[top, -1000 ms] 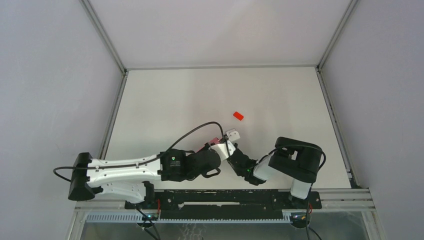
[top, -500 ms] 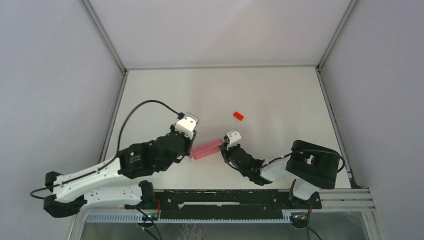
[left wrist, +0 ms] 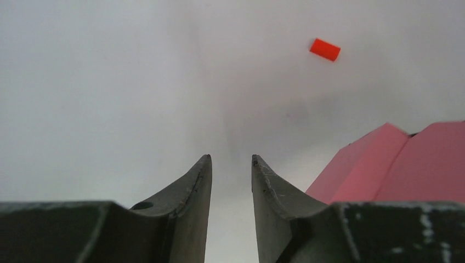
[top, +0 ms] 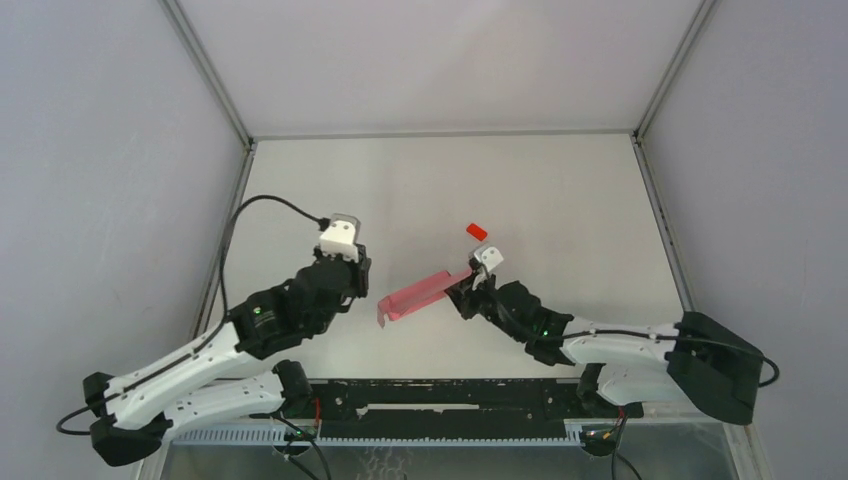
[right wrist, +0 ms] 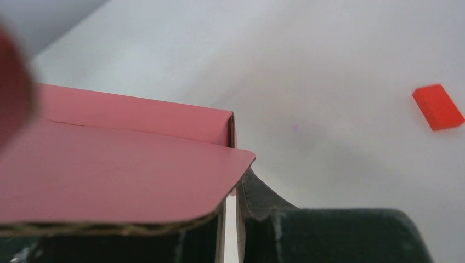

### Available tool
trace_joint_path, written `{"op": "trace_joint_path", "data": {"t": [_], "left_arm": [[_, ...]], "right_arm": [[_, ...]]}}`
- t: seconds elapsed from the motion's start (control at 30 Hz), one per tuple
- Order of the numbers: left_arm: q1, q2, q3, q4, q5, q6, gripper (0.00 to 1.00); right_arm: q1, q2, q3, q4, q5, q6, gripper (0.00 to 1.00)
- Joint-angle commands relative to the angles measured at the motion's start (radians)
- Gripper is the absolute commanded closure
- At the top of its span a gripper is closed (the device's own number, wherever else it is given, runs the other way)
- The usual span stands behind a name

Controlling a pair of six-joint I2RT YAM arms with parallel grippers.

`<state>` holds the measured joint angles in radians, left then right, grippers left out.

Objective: Fold the paper box
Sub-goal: Fold the paper box at the center of the board.

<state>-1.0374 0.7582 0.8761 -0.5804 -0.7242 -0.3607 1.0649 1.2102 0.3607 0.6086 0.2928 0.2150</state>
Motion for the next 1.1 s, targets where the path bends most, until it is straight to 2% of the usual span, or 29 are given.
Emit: {"op": "trace_joint_path", "data": {"t": [0.0, 0.17, 0.43, 0.73, 1.07], "left_arm": [[0.009, 0.073, -0.076, 0.101, 0.113, -0.112, 0.63], [0.01, 0.116, -0.165, 0.275, 0.231, -0.144, 0.64], [0.036, 0.215, -0.195, 0.4, 0.306, -0.124, 0.65], [0.062, 0.268, -0.245, 0.574, 0.475, -0.184, 0.65], [0.062, 0.199, -0.325, 0.664, 0.569, -0.267, 0.67]], "right_arm": [[-0.089, -0.125, 0.004, -0.14, -0.271, 0.068, 0.87], [-0.135, -0.228, 0.015, -0.205, -0.515, 0.118, 0.87], [-0.171, -0.235, 0.032, -0.142, -0.734, 0.217, 0.87], [-0.161, -0.186, 0.055, -0.057, -0.736, 0.257, 0.9], [-0.16, -0.162, 0.087, -0.113, -0.582, 0.228, 0.91]]}}
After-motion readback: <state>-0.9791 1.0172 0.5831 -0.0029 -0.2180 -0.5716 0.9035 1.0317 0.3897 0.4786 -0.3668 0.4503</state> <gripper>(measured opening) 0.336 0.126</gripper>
